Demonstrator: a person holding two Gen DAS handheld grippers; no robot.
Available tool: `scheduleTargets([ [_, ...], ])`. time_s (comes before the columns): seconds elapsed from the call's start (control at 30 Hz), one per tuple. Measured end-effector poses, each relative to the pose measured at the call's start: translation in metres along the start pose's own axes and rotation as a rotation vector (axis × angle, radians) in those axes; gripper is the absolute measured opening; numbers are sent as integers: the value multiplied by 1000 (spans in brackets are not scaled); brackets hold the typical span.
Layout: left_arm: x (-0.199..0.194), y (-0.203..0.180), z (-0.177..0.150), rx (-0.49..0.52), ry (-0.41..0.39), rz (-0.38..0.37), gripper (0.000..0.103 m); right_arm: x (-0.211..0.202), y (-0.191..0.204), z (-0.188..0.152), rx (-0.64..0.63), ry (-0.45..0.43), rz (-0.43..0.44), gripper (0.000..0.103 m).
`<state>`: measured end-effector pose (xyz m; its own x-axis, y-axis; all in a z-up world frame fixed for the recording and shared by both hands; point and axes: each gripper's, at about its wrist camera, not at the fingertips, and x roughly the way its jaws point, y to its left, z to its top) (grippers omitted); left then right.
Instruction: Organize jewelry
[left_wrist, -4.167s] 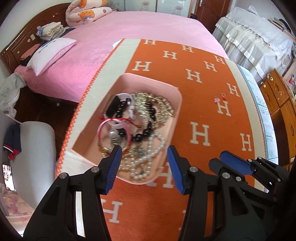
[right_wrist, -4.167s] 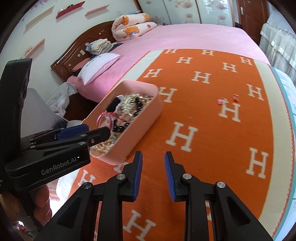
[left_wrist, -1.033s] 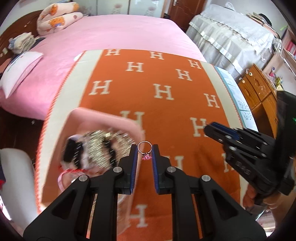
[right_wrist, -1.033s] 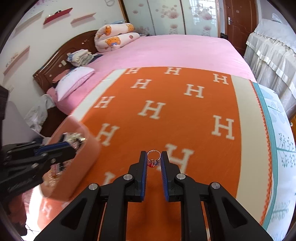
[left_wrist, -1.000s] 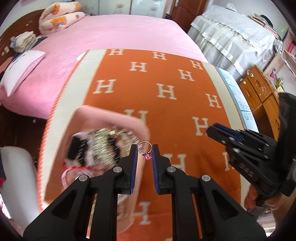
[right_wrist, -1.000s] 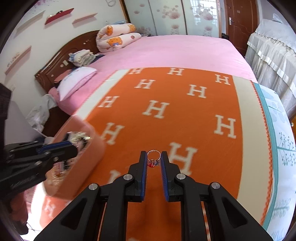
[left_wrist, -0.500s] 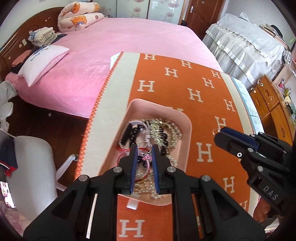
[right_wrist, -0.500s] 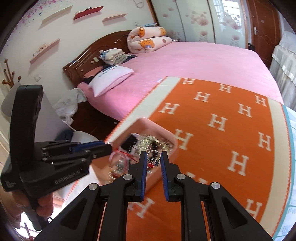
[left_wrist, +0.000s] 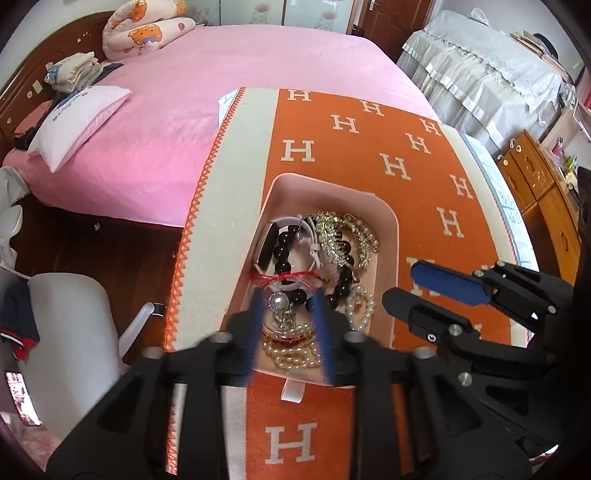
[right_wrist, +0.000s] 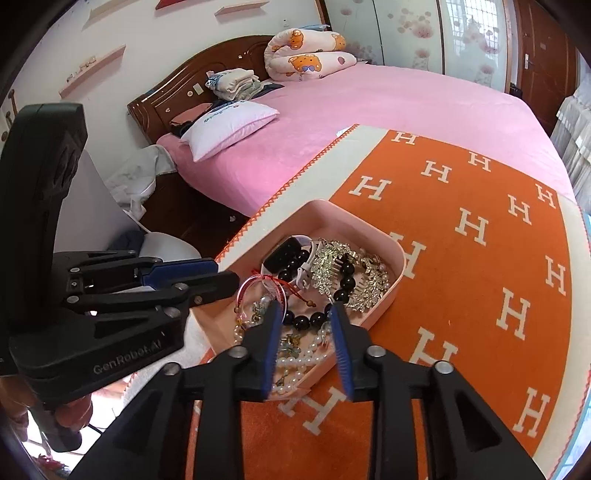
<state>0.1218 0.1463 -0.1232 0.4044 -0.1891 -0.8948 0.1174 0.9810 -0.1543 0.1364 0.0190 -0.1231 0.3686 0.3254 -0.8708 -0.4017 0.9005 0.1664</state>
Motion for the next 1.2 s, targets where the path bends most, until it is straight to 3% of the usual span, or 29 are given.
scheduleTargets([
  [0.03, -1, 1, -1, -1, -8, 16, 50, -1, 1, -2, 5, -4, -8, 34],
  [0.1, -2, 2, -3, -1, -15, 9, 54, -3, 0, -5, 18, -9, -23, 35],
  [0.57, -10, -39, -27, 103, 33, -36, 56, -42, -25, -44, 159, 3, -129, 35],
  [0.8, -6, -71, -50, 129, 74, -1, 56, -68, -47, -74, 225, 11, -188, 54],
  [0.97, -9, -90, -68, 129, 99, 6, 56, -86, -64, -104, 286, 45, -201, 54],
  [1.2, -45, -117, -76, 150, 68, 27, 56, -125, -79, -130, 372, 83, -219, 54],
])
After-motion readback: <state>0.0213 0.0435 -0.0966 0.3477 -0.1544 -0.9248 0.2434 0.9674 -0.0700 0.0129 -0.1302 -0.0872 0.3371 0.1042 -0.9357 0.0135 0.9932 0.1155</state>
